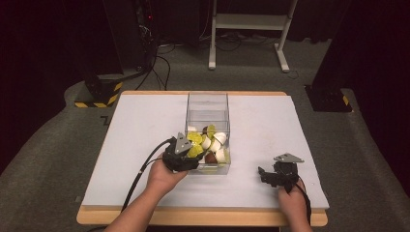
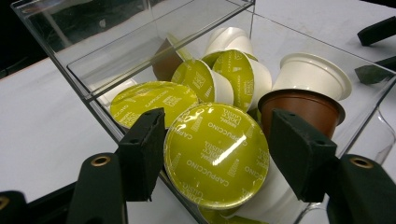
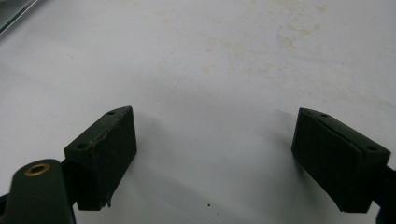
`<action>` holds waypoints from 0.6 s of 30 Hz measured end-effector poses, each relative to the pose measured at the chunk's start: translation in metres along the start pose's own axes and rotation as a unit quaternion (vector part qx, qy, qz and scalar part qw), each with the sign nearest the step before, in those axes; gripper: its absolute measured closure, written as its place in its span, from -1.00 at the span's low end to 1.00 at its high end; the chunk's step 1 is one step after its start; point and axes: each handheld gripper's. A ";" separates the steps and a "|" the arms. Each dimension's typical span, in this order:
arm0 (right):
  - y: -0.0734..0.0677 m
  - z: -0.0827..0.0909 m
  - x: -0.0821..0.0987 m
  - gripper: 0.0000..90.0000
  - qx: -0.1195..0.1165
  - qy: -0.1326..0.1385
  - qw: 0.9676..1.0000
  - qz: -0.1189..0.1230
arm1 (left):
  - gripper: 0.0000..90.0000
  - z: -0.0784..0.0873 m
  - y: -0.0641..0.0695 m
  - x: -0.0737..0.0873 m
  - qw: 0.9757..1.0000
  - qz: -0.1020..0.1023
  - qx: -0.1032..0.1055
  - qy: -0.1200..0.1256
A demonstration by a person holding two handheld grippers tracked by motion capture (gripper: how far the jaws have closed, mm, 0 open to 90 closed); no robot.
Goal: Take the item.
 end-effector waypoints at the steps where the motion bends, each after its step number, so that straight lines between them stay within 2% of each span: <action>1: 0.000 0.000 0.000 -0.69 0.000 0.000 1.000 0.000 | -0.17 0.000 0.000 0.000 1.000 0.000 0.000 0.002; 11: 0.000 0.000 0.000 -0.69 0.000 0.000 1.000 0.001 | -0.16 0.002 -0.003 0.002 1.000 0.013 0.009 0.013; 18: 0.000 0.000 0.000 -0.69 0.000 0.000 1.000 0.000 | -0.16 0.005 -0.004 0.001 1.000 0.015 0.010 0.022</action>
Point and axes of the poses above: each handheld gripper's, and its own axes: z roughly backward along the jaws, x roughly out of its underside, y roughly to its right, and after that the axes turned 3 degrees about z, right-handed
